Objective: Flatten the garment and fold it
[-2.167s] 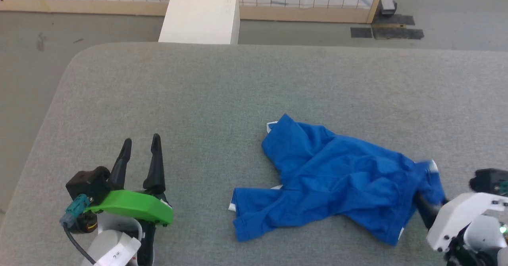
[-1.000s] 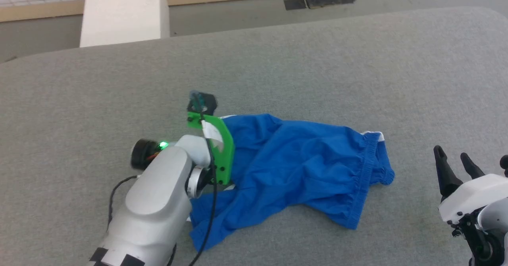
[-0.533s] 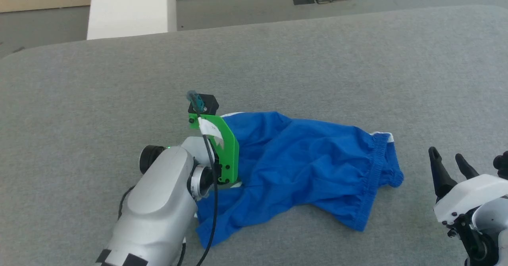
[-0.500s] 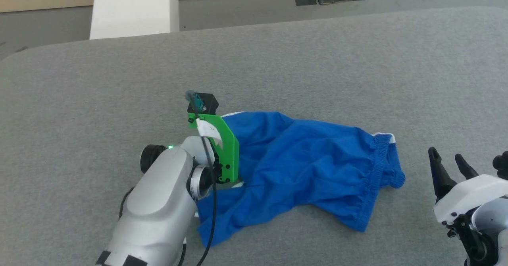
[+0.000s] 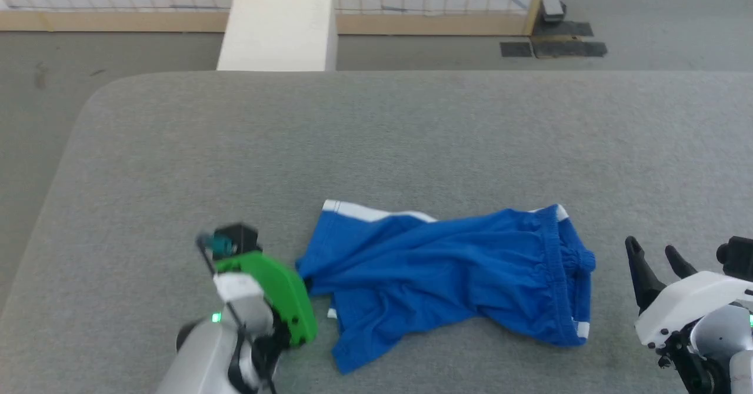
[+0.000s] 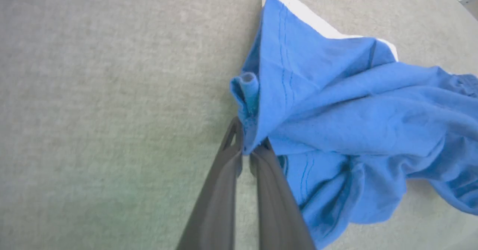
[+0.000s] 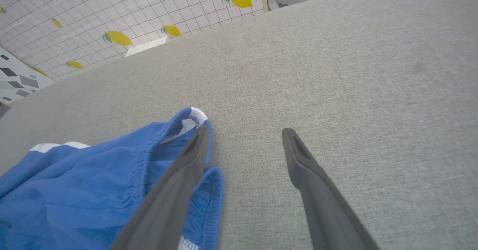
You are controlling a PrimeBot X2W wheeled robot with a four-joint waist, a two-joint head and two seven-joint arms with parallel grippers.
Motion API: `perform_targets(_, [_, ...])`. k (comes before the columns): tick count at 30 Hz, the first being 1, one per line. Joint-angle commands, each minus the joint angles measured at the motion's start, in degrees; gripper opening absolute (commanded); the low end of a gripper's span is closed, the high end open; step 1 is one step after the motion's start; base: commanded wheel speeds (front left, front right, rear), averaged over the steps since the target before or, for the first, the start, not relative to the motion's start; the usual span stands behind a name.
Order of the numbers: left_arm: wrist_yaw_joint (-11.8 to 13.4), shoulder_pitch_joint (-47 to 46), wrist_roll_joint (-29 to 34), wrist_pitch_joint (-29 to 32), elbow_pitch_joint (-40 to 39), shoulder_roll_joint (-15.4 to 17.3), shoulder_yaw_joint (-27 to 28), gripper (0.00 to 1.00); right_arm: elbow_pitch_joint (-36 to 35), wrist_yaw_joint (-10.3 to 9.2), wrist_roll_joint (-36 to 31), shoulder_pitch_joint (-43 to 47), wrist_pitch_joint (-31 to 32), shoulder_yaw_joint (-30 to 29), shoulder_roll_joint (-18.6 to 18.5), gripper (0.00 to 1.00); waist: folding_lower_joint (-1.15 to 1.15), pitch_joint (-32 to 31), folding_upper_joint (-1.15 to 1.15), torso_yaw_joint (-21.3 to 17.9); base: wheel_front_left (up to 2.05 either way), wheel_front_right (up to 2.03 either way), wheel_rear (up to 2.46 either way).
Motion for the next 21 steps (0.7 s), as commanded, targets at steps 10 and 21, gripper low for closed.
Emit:
perform_targets(10, [2.75, 12.3, -3.82, 2.77, -6.89, 0.6, 0.79, 0.47, 0.76, -0.08, 0.15, 0.11, 0.0, 0.97, 0.03, 1.0, 0.0, -1.84, 0.0, 3.28, 0.0, 0.0, 0.0])
perform_targets(21, [0.68, 10.6, -5.52, -4.82, -17.04, 2.03, 7.16, 1.0, 1.45, -0.08, 0.49, -0.11, -0.54, 1.48, 0.03, 1.0, 0.0, -1.14, 0.0, 1.76, 0.0, 0.0, 0.0])
